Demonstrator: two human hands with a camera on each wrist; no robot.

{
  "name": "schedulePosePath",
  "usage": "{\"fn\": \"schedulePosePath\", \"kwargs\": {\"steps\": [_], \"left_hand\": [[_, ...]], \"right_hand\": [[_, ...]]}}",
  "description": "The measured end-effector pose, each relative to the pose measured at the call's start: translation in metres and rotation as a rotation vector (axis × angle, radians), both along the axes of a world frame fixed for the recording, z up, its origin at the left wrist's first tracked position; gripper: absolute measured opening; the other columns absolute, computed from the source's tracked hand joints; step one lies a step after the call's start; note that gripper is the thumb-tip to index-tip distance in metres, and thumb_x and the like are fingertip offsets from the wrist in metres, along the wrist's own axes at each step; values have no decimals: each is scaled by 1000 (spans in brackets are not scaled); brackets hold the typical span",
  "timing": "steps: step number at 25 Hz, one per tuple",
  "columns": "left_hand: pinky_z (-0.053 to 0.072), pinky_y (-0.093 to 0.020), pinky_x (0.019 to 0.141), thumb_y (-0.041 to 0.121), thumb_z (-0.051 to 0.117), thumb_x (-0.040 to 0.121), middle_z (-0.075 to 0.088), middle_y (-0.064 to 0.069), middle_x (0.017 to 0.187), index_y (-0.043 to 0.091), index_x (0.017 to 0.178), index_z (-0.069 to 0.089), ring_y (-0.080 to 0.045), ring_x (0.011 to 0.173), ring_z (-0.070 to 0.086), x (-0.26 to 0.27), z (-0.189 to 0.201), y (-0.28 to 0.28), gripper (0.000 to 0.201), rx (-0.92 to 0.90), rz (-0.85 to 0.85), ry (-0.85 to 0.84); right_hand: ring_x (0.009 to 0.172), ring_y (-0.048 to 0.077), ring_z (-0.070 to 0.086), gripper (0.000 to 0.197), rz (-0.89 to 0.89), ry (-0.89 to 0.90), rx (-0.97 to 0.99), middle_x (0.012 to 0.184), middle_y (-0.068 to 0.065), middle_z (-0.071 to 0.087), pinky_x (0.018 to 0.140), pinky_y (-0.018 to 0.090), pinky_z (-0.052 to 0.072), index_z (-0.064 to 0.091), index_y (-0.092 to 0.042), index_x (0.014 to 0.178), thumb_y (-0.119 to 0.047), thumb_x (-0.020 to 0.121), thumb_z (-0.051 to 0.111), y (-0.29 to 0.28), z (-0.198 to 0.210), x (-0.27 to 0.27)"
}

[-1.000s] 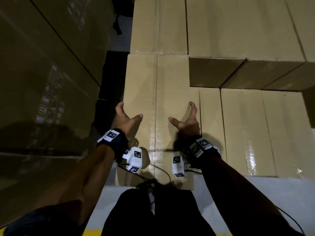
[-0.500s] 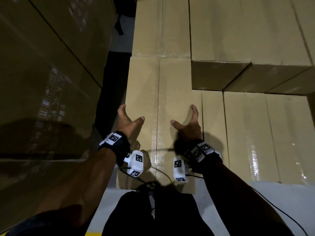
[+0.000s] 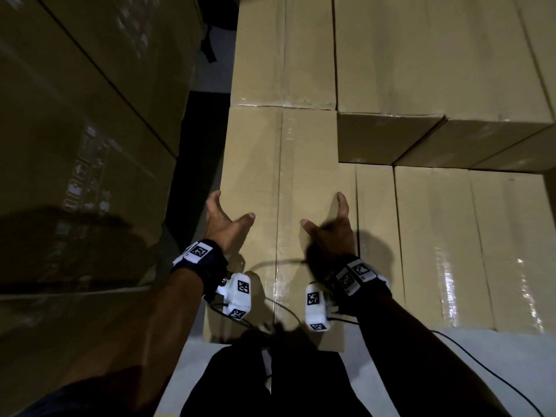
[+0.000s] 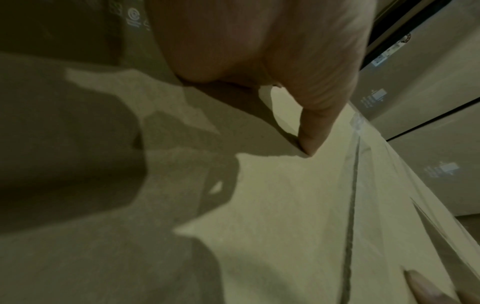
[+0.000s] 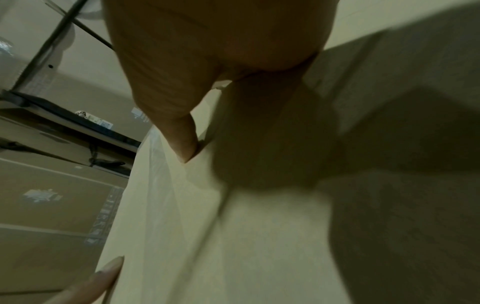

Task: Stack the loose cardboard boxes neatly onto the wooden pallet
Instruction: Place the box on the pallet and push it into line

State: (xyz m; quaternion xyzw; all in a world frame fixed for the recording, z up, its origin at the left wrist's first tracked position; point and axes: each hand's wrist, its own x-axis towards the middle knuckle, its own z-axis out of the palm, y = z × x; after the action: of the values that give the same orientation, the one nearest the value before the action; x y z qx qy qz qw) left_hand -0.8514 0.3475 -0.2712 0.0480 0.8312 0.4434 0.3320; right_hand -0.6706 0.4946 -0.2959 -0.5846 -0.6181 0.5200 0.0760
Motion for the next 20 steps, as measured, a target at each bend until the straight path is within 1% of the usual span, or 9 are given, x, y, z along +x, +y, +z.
{"fn": "schedulePosePath", "kwargs": {"steps": [3, 5, 7, 8, 10, 11, 14, 17, 20], "left_hand": [[36, -29, 93, 30, 77, 79, 33, -7, 148, 33, 147, 21, -22, 118, 44, -1, 1, 1, 88, -76, -49, 29], [36, -33, 98, 36, 75, 79, 24, -8, 153, 35, 148, 19, -29, 128, 41, 0, 0, 1, 89, -133, -75, 46], [36, -38, 105, 42, 72, 79, 17, -5, 157, 36, 150, 14, -33, 136, 36, 0, 2, 1, 91, -177, -114, 59], [35, -41, 109, 45, 70, 80, 13, -3, 159, 37, 151, 11, -35, 138, 34, 1, 3, 0, 92, -203, -144, 72], [31, -44, 112, 49, 67, 83, 6, -4, 162, 34, 153, 9, -37, 141, 29, 2, 7, -3, 92, -257, -204, 116], [30, -44, 112, 48, 66, 84, 5, -6, 163, 33, 153, 10, -38, 142, 28, 4, 9, -6, 91, -274, -216, 144], [29, -41, 112, 37, 66, 86, 5, -5, 164, 31, 151, 20, -37, 143, 26, 19, 21, -22, 80, -277, -258, 220], [26, -43, 118, 35, 66, 89, 3, -3, 165, 26, 154, 21, -33, 148, 18, 39, 26, -50, 79, -361, -460, 349], [17, -44, 122, 39, 62, 90, 10, -7, 165, 16, 154, 25, -30, 151, 11, 64, 27, -82, 77, -434, -802, 540]], "right_hand": [[121, 30, 57, 111, 6, 12, 9, 132, 9, 59, 104, 53, 48, 11, -56, 146, -50, 62, 84, 1, 5, -1], [124, 31, 55, 110, 3, 9, 13, 136, 6, 56, 106, 53, 47, 13, -54, 146, -48, 63, 84, 2, 6, 0], [127, 31, 53, 110, 4, 7, 17, 139, 6, 55, 107, 53, 46, 13, -54, 148, -49, 63, 83, 1, 10, 0], [131, 31, 50, 110, 13, 8, 17, 143, 7, 51, 110, 52, 44, 13, -51, 150, -47, 67, 84, 1, 13, 1], [143, 30, 37, 105, 69, -14, 46, 156, 7, 37, 117, 46, 34, 14, -36, 158, -36, 79, 82, 0, 18, 5], [147, 29, 30, 101, 123, -47, 89, 161, 7, 29, 120, 44, 30, 14, -28, 160, -34, 83, 80, -2, 19, 7], [152, 34, 17, 92, 315, -194, 247, 167, 12, 12, 122, 49, 26, 18, -22, 160, -41, 88, 72, -22, 26, 21], [154, 34, 7, 84, 474, -325, 325, 168, 12, 0, 122, 51, 24, 21, -22, 159, -43, 92, 66, -53, 33, 38], [155, 32, 0, 79, 584, -431, 353, 169, 7, -4, 124, 48, 18, 20, -25, 159, -45, 94, 60, -86, 44, 58]]}}
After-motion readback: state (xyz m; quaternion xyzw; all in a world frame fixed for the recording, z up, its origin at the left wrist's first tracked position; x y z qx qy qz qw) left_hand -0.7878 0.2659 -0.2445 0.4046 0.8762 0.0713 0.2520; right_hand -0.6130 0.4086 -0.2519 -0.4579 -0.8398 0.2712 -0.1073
